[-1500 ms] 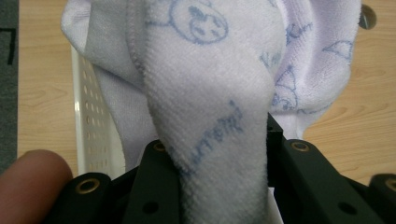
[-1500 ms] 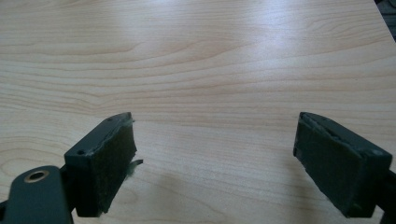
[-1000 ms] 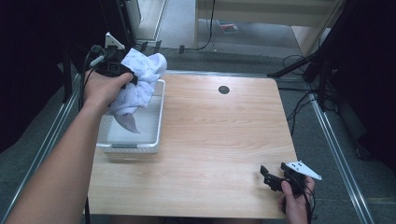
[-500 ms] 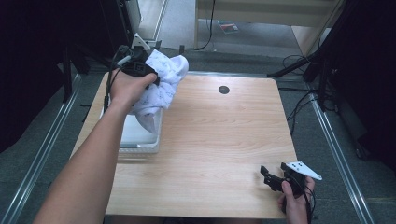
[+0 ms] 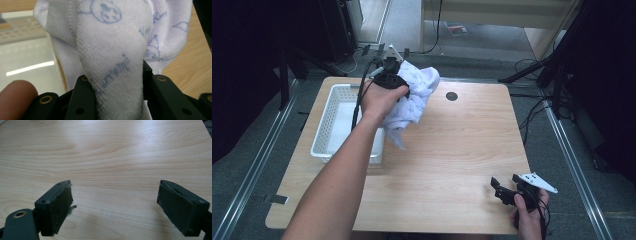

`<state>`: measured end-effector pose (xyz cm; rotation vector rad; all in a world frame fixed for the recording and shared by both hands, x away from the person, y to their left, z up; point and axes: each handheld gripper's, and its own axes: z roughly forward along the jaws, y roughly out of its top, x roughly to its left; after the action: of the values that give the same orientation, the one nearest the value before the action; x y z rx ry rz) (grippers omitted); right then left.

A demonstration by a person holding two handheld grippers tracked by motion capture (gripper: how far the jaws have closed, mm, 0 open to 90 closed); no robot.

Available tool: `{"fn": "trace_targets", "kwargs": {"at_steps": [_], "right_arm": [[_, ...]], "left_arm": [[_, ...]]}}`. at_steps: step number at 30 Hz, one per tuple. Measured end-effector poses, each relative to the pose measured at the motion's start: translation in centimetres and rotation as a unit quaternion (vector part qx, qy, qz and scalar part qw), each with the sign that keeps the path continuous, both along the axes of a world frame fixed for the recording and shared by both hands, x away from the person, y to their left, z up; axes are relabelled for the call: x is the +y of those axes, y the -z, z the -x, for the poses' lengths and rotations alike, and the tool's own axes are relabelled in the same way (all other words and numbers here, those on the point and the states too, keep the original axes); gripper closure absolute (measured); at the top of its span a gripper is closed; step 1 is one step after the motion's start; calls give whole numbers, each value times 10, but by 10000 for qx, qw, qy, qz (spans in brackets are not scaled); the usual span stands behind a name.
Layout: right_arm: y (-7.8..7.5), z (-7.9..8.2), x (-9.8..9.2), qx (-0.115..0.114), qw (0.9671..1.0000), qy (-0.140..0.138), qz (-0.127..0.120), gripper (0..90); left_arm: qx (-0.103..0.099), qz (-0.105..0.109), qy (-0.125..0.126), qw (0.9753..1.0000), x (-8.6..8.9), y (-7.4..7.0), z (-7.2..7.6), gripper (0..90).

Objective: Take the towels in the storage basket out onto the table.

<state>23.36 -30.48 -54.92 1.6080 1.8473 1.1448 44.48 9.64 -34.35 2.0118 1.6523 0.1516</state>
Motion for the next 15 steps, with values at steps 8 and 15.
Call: {"fn": "trace_targets", "kwargs": {"at_steps": [8, 15], "right_arm": [[0, 0, 0, -1, 10000, -8, -9, 135], [0, 0, 0, -22, 10000, -32, -13, 135]], "left_arm": [[146, 61, 172, 9997, -31, 24, -3, 693], [305, 109, 266, 9991, -53, 50, -4, 691]]}}
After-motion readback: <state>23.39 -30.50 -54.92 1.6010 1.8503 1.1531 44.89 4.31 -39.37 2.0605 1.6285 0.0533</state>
